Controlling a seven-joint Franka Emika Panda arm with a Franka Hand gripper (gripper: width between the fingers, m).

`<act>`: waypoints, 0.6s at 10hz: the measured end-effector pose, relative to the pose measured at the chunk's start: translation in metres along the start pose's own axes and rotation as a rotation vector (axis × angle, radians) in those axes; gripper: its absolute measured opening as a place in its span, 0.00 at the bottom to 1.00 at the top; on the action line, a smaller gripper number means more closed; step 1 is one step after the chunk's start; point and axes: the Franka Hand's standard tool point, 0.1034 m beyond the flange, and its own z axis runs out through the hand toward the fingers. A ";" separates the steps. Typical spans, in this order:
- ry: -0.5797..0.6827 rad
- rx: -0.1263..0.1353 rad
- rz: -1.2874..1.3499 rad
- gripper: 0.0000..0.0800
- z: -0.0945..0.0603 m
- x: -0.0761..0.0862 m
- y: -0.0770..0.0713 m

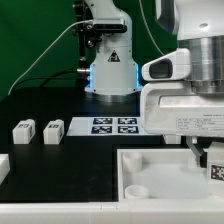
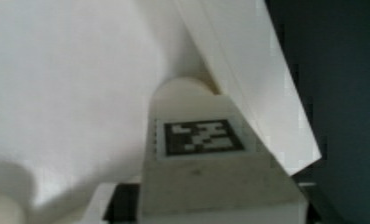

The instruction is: Assemble one leg

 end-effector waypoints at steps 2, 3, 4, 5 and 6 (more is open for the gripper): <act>0.004 0.025 0.306 0.37 0.000 0.001 0.003; -0.015 0.041 0.519 0.37 0.000 0.003 0.006; -0.036 0.054 0.706 0.37 0.000 0.003 0.006; -0.058 0.070 0.806 0.37 0.000 0.003 0.008; -0.091 0.095 0.941 0.37 0.001 0.001 0.008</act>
Offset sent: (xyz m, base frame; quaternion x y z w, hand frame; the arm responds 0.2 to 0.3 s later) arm 0.0151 0.0062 -0.0027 0.0608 -0.0319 0.4524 0.8892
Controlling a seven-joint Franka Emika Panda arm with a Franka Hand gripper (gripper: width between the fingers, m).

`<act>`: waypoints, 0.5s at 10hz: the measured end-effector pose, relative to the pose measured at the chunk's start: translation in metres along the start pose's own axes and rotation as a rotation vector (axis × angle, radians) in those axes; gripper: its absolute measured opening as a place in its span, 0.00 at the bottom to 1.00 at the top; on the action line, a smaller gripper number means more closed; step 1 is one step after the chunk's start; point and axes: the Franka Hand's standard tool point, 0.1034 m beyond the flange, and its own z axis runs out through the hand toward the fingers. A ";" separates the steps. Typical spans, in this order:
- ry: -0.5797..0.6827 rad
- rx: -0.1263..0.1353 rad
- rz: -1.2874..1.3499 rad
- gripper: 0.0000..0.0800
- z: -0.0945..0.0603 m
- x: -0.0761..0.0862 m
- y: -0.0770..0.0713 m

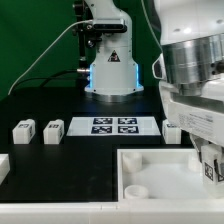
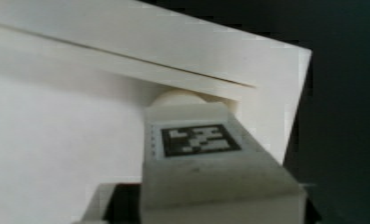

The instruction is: Assemble one leg

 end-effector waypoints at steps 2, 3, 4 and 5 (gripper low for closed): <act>-0.004 -0.001 0.199 0.37 0.002 -0.011 0.002; -0.003 0.000 0.149 0.37 0.002 -0.008 0.002; -0.003 -0.001 0.130 0.37 0.003 -0.008 0.002; -0.001 -0.003 0.103 0.61 0.003 -0.009 0.003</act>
Offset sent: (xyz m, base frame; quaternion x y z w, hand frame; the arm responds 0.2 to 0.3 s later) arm 0.0000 0.0000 0.0000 0.0000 0.0000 -0.0899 0.9960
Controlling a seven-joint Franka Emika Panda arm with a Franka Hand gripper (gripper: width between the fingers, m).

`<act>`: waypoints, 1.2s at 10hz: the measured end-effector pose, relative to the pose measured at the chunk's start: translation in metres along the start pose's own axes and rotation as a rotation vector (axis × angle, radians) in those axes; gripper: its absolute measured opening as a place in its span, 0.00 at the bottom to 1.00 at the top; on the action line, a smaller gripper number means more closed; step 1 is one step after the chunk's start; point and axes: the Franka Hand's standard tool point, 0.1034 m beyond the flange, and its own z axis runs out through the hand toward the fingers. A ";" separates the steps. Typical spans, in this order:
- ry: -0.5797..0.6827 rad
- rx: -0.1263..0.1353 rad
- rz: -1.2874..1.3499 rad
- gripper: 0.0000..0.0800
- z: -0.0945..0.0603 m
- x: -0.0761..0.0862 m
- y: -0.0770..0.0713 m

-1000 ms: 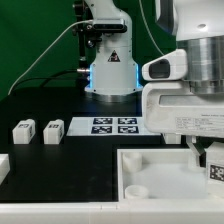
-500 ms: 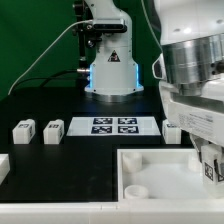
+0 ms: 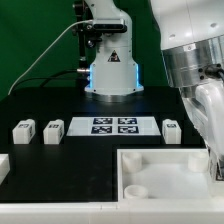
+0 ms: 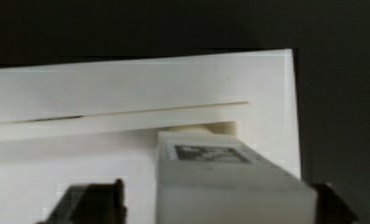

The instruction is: Assemble one leg

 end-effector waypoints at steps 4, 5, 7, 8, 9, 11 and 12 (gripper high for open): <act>0.024 -0.014 -0.525 0.80 0.000 0.002 0.000; 0.028 -0.017 -0.639 0.80 0.000 0.004 0.000; 0.036 -0.041 -0.885 0.81 0.000 0.005 0.000; 0.047 -0.089 -1.067 0.81 0.000 0.000 -0.002; 0.063 -0.109 -1.239 0.81 -0.002 -0.002 -0.007; 0.063 -0.121 -1.370 0.81 -0.002 0.000 -0.007; 0.064 -0.120 -1.348 0.81 -0.002 -0.001 -0.007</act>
Offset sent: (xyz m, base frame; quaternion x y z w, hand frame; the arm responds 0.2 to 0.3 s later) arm 0.0000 0.0000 0.0000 0.0000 0.0000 -0.1790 0.9838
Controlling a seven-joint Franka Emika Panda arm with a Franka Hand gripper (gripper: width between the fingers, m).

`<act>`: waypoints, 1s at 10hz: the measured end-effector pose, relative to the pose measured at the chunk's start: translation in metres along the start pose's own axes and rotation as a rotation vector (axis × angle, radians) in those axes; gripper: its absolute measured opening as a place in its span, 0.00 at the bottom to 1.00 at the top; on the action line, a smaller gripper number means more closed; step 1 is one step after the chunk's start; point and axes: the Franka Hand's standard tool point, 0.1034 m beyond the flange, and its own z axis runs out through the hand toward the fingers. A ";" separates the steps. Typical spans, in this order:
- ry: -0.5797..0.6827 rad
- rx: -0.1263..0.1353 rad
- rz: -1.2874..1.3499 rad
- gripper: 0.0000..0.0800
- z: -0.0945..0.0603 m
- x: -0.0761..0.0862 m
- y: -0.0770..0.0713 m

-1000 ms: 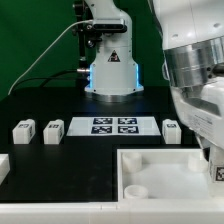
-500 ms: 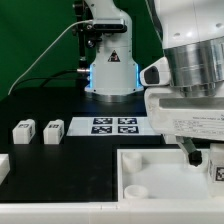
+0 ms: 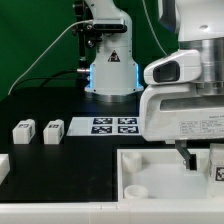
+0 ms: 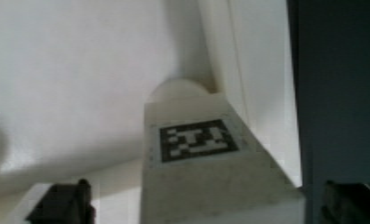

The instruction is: Assemble one leg

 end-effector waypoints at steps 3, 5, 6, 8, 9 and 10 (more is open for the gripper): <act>-0.001 0.001 0.069 0.39 0.000 0.000 0.000; -0.001 0.002 0.266 0.37 0.000 0.000 0.001; -0.001 0.004 0.394 0.37 0.000 0.001 0.002; -0.006 0.006 0.636 0.37 0.000 0.001 0.004; -0.013 0.012 0.850 0.37 0.000 -0.001 0.003; -0.023 0.025 1.033 0.37 0.001 -0.002 0.003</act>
Offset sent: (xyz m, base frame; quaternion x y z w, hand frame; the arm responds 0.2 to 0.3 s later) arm 0.0000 0.0000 0.0000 0.0000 0.0000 0.2667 0.9638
